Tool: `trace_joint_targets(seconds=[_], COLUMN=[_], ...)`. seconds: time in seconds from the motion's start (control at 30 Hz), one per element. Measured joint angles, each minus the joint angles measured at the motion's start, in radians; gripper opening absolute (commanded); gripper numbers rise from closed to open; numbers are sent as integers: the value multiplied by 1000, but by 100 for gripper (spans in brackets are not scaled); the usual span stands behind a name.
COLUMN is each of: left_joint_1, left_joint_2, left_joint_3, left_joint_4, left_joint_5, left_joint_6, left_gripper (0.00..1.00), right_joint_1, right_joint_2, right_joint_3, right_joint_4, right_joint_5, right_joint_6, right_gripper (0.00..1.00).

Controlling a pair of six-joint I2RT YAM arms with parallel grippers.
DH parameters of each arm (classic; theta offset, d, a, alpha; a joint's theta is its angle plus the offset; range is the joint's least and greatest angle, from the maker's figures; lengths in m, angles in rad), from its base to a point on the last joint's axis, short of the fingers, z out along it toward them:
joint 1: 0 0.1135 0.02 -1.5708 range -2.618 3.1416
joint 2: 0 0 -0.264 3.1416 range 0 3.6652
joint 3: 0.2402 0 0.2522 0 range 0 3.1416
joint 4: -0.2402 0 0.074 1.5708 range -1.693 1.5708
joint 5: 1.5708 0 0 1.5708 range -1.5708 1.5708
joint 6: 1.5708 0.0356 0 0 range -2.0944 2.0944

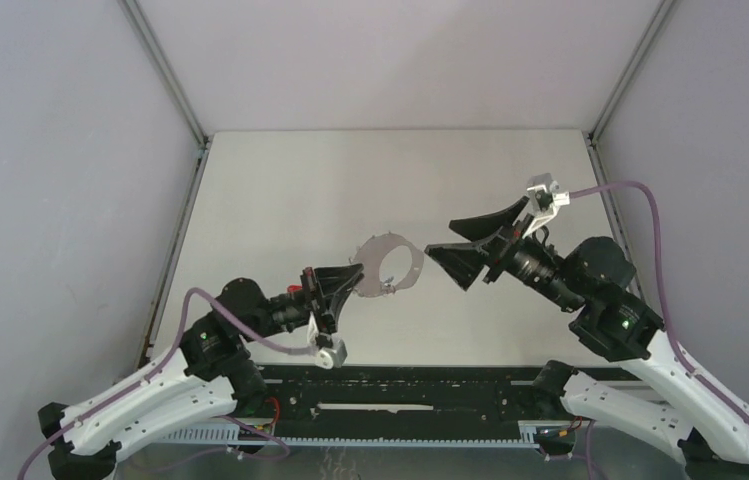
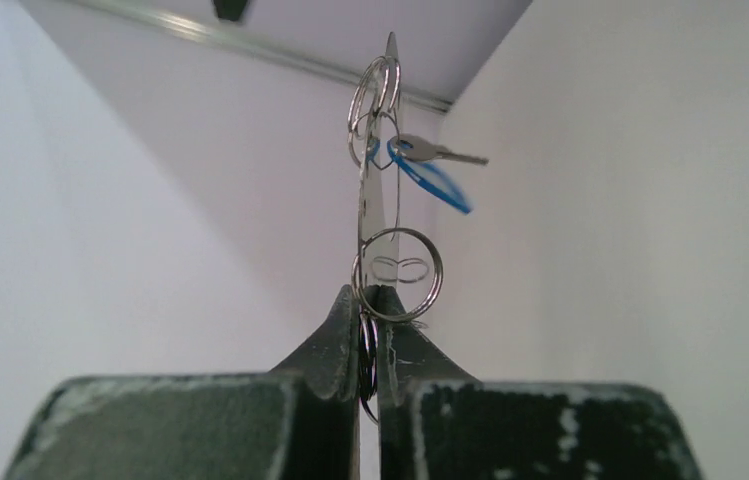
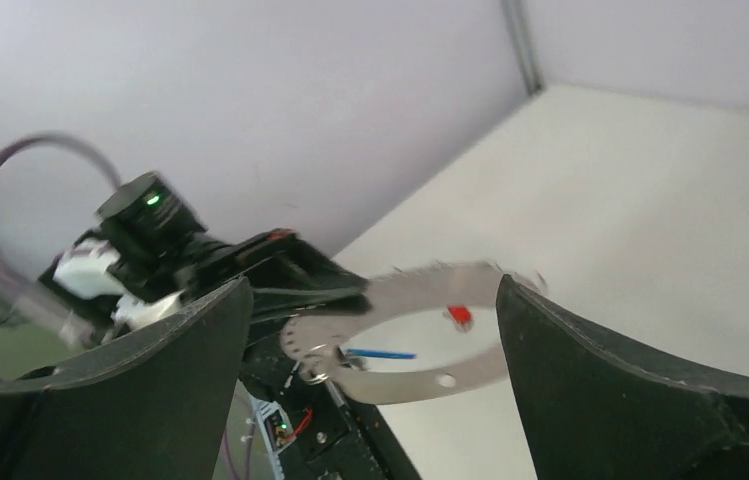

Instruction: Put the keys on the keyring

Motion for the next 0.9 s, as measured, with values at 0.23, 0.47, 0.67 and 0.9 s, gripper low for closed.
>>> trace_joint_targets(seconds=[0.23,0.47,0.67,0.9], left_joint_1=[0,0,0,0], left_joint_2=[-71,-69,-69,-114], left_joint_3=[-106,-136,-137,-159], left_joint_4=[96,156,159,113], left_joint_5=[107,158,164,211], left_joint_6=[457,724,809,834], left_gripper=[0,0,0,1], right_joint_1=[-172,-264,-272,-274], right_joint_2=[46,126,160,227], right_joint_3=[-3,-110,-236,-264], right_joint_4=[-190,-96,173,445], right_joint_5=[-40,-287,-431,-499], right_joint_6=[237,460,648,758], right_gripper=[94,72,37,4])
